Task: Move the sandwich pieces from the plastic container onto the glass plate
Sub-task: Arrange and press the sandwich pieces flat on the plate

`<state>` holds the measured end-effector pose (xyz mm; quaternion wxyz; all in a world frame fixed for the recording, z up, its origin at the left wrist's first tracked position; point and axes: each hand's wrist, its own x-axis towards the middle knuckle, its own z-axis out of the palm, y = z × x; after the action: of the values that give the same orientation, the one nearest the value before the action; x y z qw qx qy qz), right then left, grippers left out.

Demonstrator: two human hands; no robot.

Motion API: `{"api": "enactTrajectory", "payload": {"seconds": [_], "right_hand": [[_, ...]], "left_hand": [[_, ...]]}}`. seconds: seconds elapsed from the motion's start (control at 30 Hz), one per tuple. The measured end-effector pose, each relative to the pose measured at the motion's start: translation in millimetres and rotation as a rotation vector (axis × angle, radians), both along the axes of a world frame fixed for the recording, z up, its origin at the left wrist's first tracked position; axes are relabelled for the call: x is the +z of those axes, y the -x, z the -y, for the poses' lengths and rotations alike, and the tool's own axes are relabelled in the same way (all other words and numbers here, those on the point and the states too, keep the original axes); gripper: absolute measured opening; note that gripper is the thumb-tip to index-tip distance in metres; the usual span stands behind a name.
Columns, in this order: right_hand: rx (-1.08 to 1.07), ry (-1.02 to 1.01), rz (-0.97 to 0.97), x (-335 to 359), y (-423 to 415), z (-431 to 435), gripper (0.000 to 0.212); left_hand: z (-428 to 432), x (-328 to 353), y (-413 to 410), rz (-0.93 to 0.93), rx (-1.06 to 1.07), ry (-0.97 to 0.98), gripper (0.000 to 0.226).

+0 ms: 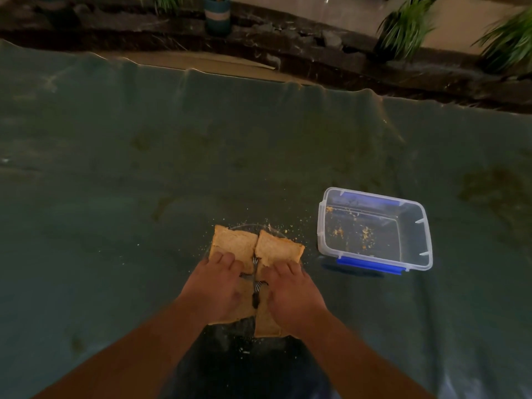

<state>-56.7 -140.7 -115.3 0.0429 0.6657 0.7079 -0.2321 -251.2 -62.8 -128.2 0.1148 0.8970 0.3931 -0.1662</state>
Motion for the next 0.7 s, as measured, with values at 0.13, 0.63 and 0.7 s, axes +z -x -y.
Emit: {"api": "enactTrajectory", "payload": {"seconds": [0.13,0.63,0.7], "right_hand": [[-0.023,0.028,0.022,-5.8,-7.3,-13.4,0.053],[0.222,-0.005,0.112,-13.2,-19.9,28.7,0.064],[0.227,-0.016,0.133,-15.5,-18.9,22.0,0.059]], "left_hand": [[-3.7,0.4,-7.1,0.007,0.049,0.001,0.072],[26.1,-8.4,18.2,0.104,-0.121,-0.058,0.055],[24.6,-7.1,15.7,0.086,-0.08,-0.054,0.056]]}}
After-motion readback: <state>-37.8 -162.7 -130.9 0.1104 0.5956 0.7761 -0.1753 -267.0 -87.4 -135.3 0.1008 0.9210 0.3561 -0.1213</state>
